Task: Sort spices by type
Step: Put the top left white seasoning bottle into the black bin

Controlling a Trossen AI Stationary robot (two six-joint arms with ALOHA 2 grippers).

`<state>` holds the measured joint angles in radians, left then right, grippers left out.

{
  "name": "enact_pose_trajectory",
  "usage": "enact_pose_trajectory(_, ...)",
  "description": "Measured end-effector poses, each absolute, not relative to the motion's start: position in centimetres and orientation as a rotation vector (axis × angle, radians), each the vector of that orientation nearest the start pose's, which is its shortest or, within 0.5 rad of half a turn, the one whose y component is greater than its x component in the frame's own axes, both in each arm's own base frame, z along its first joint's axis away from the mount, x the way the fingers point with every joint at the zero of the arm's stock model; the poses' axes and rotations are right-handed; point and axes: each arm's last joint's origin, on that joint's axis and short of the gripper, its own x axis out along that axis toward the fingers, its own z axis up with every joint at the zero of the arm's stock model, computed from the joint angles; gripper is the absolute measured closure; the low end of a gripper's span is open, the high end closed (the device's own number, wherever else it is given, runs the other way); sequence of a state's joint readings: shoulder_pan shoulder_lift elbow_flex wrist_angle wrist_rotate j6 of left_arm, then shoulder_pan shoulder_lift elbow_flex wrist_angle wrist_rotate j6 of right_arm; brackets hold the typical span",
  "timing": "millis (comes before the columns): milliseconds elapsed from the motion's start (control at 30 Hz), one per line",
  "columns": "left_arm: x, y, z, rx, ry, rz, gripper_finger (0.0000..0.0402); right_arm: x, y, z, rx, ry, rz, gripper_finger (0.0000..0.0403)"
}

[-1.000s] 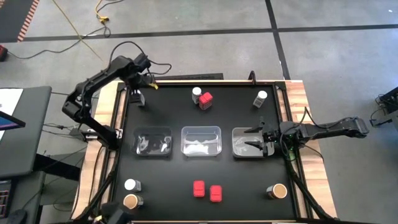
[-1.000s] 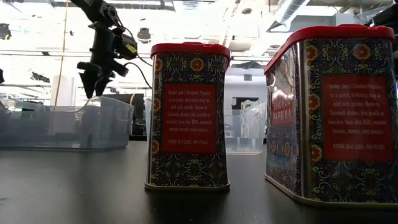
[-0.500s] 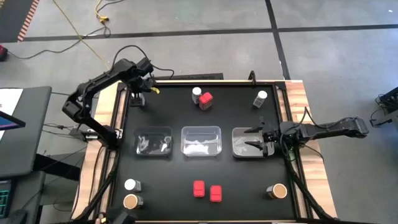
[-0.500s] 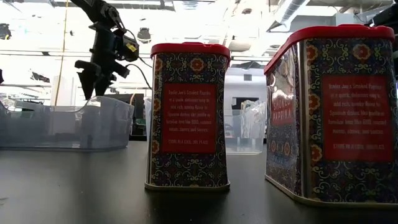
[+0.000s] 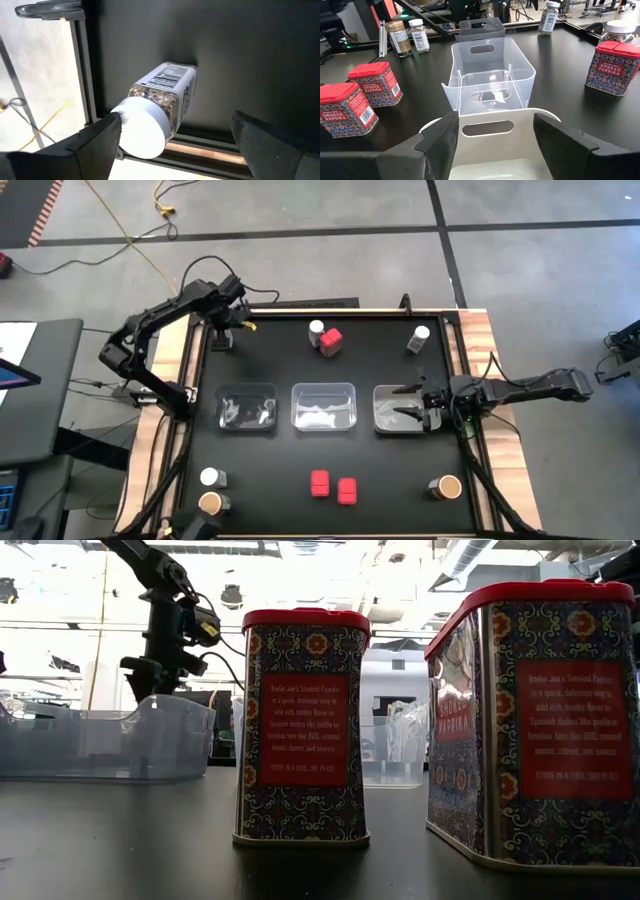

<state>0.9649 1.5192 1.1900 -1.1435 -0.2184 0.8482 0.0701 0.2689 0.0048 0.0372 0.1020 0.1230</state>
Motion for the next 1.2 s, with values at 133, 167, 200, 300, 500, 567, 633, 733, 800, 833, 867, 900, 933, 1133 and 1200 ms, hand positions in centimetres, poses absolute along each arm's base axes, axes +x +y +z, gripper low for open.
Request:
enact_pose_trajectory(133,14.7,22.1,24.9,0.042,1.684,0.293,0.0042,11.2,0.5,14.6,0.103,0.224,-0.046,0.0117)
enact_pose_trajectory(167,14.7,22.0,24.9,0.026,1.693,0.295,0.0042,11.2,0.5,14.6,0.103,0.224,-0.045,0.0117)
enact_pose_trajectory(200,14.7,21.9,24.9,0.015,1.703,0.293,0.0042,11.2,0.5,14.6,0.103,0.224,-0.046,0.0117)
enact_pose_trajectory(300,14.8,21.6,24.9,0.0,1.709,0.296,0.0042,11.2,0.5,14.6,0.103,0.224,-0.046,0.0117)
enact_pose_trajectory(500,15.1,21.4,25.1,0.005,1.721,0.292,0.0042,11.2,0.5,14.6,0.103,0.224,-0.045,0.0117)
enact_pose_trajectory(567,15.3,21.3,25.4,-0.001,1.719,0.29,0.0042,11.2,0.5,14.6,0.103,0.224,-0.046,0.0117)
enact_pose_trajectory(633,15.4,21.5,25.8,0.003,1.708,0.301,0.0042,11.2,0.5,14.6,0.103,0.224,-0.046,0.0117)
enact_pose_trajectory(733,15.6,21.7,26.5,0.023,1.687,0.316,0.0042,11.2,0.5,14.6,0.103,0.224,-0.046,0.0117)
enact_pose_trajectory(800,15.5,21.8,26.5,0.038,1.689,0.306,0.0042,11.2,0.5,14.6,0.103,0.224,-0.045,0.0117)
enact_pose_trajectory(833,15.5,21.8,26.5,0.04,1.692,0.302,0.0042,11.2,0.5,14.6,0.103,0.224,-0.046,0.0117)
enact_pose_trajectory(867,15.4,21.9,26.5,0.039,1.692,0.302,0.0042,11.2,0.5,14.6,0.103,0.224,-0.046,0.0117)
enact_pose_trajectory(900,15.3,21.9,26.5,0.036,1.693,0.305,0.0042,11.2,0.5,14.6,0.103,0.224,-0.045,0.0117)
enact_pose_trajectory(933,15.2,22.0,26.5,0.034,1.693,0.308,0.0042,11.2,0.5,14.6,0.103,0.224,-0.046,0.0117)
enact_pose_trajectory(1133,14.3,22.7,26.5,0.022,1.689,0.332,0.0042,11.2,0.5,14.6,0.103,0.224,-0.046,0.0117)
enact_pose_trajectory(1200,14.1,22.9,26.5,0.012,1.688,0.341,0.0042,11.2,0.5,14.6,0.103,0.224,-0.046,0.0117)
